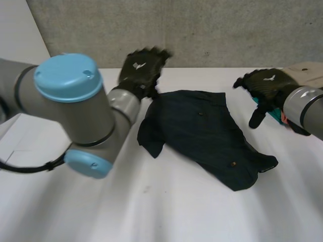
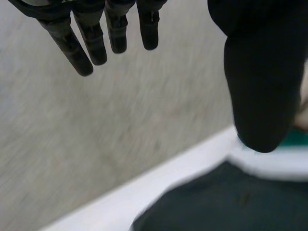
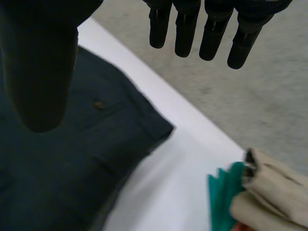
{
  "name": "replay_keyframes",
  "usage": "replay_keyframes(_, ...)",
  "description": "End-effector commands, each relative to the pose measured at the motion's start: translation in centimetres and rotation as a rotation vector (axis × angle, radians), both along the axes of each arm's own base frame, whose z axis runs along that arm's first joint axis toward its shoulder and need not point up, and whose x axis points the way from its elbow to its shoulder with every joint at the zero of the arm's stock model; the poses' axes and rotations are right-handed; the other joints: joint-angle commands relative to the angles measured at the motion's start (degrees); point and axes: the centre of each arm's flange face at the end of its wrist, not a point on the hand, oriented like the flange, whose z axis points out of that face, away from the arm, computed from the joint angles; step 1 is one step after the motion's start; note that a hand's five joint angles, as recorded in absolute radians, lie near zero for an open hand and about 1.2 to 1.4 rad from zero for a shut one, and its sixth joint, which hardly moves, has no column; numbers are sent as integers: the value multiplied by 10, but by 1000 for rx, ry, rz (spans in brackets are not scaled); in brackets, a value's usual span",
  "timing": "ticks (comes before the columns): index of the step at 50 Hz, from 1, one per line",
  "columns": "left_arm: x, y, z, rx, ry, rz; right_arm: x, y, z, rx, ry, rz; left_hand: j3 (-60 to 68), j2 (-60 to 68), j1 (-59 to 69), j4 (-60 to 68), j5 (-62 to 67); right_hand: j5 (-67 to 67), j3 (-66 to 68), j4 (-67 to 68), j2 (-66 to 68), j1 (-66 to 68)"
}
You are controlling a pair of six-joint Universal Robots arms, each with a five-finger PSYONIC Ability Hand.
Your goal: Fold the laundry.
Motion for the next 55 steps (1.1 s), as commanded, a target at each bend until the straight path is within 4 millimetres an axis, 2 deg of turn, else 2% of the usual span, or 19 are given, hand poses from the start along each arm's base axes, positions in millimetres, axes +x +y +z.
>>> replay_keyframes(1, 37, 23, -46, 161, -278, 63, 1, 27, -10, 115, 188, 147, 157, 156, 153, 158, 156, 38, 22, 20, 22, 11)
replay_keyframes(6, 38, 42, -75, 245, -367, 25, -16, 48, -26, 198, 403, 300, 141, 140, 137, 142, 140, 49, 34, 32, 34, 22)
replay_keyframes(8, 36, 42, -88, 264, -387, 26, -20, 54, -36, 217, 456, 340, 61, 60, 57, 62, 59, 46, 31, 29, 31, 19)
replay_keyframes(13, 26, 27, -108, 241, -388, 55, -21, 50, -61, 180, 427, 305, -48, -49, -52, -47, -49, 38, 22, 20, 22, 11)
replay_keyframes(21, 10, 5, -126, 182, -377, 100, -20, 39, -102, 62, 310, 215, -48, -49, -52, -47, -49, 31, 15, 14, 15, 4)
replay_keyframes(22, 8, 5, -126, 177, -375, 99, -20, 37, -105, 56, 302, 206, -48, -49, -52, -47, -49, 44, 29, 27, 29, 17)
replay_keyframes(25, 1, 5, -129, 155, -375, 91, -20, 33, -115, 33, 278, 182, -48, -49, -52, -47, -49, 260, 245, 243, 245, 233)
replay_keyframes(26, -1, 5, -130, 146, -375, 86, -21, 33, -116, 28, 271, 177, -48, -49, -52, -47, -49, 380, 364, 362, 364, 353)
replay_keyframes(27, -5, 4, -132, 121, -377, 78, -20, 32, -117, 24, 259, 171, -21, -22, -25, -20, -22, 629, 613, 612, 614, 602)
replay_keyframes(31, -15, -1, -132, 26, -382, 57, -22, 31, -108, 21, 205, 143, 65, 64, 61, 66, 64, 637, 621, 619, 621, 610)
replay_keyframes(37, -31, -17, -129, -129, -375, 40, -26, 36, -74, 4, 109, 105, 289, 288, 285, 290, 287, 637, 621, 619, 621, 610)
replay_keyframes(40, -35, -27, -132, -175, -388, 47, -28, 39, -58, 8, 57, 90, 418, 417, 414, 419, 417, 637, 621, 619, 621, 610)
replay_keyframes(42, -36, -33, -136, -183, -407, 55, -29, 42, -46, 11, 26, 79, 606, 605, 602, 607, 605, 637, 621, 619, 621, 610)
replay_keyframes(44, -34, -36, -136, -182, -415, 69, -30, 44, -38, 11, 6, 70, 652, 651, 648, 653, 651, 637, 621, 619, 621, 610)
replay_keyframes(48, -23, -40, -100, -209, -367, 131, -35, 44, -15, -8, -41, 37, 652, 651, 648, 653, 651, 637, 621, 619, 621, 610)
replay_keyframes(49, -18, -38, -79, -224, -326, 150, -37, 43, -4, -24, -60, 25, 652, 651, 648, 653, 651, 637, 621, 619, 621, 610)
replay_keyframes(52, -9, -33, -39, -266, -227, 168, -38, 40, 11, -43, -92, 10, 652, 651, 648, 653, 651, 637, 621, 619, 621, 610)
replay_keyframes(53, -4, -31, -12, -304, -149, 173, -38, 38, 21, -53, -113, 2, 652, 651, 648, 653, 651, 637, 621, 619, 621, 610)
replay_keyframes(55, 3, -30, 13, -341, -72, 172, -38, 36, 31, -59, -136, 0, 652, 651, 648, 653, 651, 637, 621, 619, 621, 610)
